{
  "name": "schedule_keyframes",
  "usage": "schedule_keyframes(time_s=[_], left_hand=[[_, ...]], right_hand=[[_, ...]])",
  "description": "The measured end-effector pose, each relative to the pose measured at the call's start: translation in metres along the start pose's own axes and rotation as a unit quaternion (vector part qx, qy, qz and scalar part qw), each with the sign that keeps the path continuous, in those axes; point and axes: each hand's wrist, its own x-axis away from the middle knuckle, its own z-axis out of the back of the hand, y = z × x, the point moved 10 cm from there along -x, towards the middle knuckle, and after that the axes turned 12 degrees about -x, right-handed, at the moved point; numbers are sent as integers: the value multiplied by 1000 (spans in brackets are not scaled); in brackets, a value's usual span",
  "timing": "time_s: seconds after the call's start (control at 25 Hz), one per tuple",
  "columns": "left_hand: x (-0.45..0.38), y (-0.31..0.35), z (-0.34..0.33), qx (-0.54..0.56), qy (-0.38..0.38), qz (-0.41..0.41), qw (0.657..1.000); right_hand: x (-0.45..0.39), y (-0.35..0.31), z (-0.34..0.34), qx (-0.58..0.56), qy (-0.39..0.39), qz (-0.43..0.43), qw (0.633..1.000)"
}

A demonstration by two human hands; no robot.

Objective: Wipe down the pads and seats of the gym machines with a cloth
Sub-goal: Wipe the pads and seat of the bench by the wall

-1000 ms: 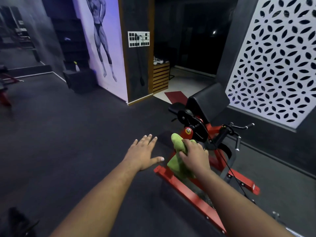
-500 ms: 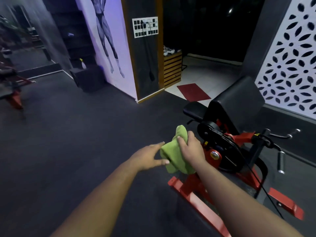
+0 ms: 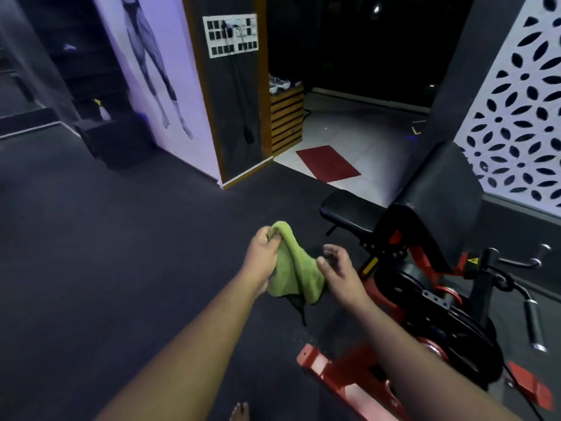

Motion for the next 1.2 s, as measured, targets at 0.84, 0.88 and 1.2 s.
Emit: schedule_keyframes(time_s=[0.84, 0.88, 1.2], left_hand=[[-261, -46, -86, -242, -366, -91, 894], [-265, -47, -93, -235, -378, -83, 892], [-390, -17, -87, -184, -220, -69, 956]], right_hand=[[-248, 36, -18, -290, 203, -177, 918], [-258, 35, -21, -306, 184, -183, 916], [-283, 10, 77, 192, 269, -150, 932]])
